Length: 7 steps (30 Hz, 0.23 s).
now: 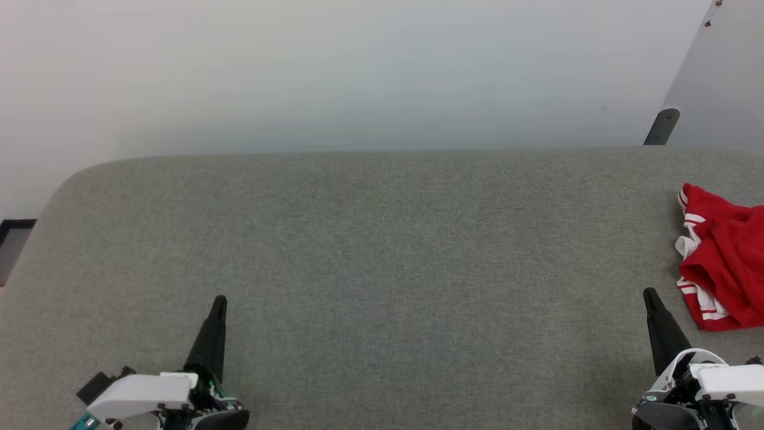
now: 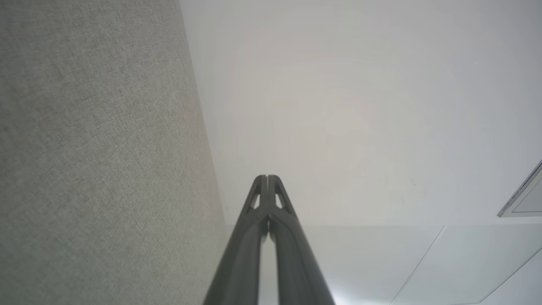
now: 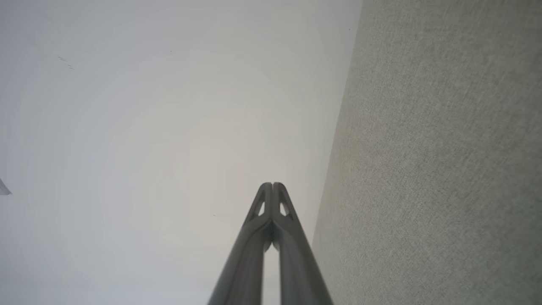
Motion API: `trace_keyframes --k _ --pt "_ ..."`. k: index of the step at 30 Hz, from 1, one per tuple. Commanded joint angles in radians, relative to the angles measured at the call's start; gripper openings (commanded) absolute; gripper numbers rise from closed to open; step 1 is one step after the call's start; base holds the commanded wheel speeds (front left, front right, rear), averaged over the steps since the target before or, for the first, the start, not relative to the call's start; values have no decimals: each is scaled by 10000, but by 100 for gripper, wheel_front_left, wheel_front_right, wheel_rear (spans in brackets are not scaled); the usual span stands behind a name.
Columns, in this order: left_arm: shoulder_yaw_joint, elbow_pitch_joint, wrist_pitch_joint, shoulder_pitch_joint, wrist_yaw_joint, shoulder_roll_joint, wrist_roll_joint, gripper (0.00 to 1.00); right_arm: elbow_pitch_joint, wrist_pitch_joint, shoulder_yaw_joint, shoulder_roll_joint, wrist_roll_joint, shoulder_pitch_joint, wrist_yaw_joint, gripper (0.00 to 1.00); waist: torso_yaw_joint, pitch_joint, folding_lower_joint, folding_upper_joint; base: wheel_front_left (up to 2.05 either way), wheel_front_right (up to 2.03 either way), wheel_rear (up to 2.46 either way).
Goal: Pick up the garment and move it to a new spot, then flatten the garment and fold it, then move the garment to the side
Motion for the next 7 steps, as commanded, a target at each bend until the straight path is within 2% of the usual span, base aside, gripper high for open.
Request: trace_keyframes --k 1,7 --pt "12 7 15 -99 -47 3 -36 0 2 19 5 37 24 -31 7 0 0 0 0 0 0 0 0" --pt "9 7 14 -99 -47 4 -36 0 2 18 5 37 25 -31 7 0 0 0 0 0 0 0 0"
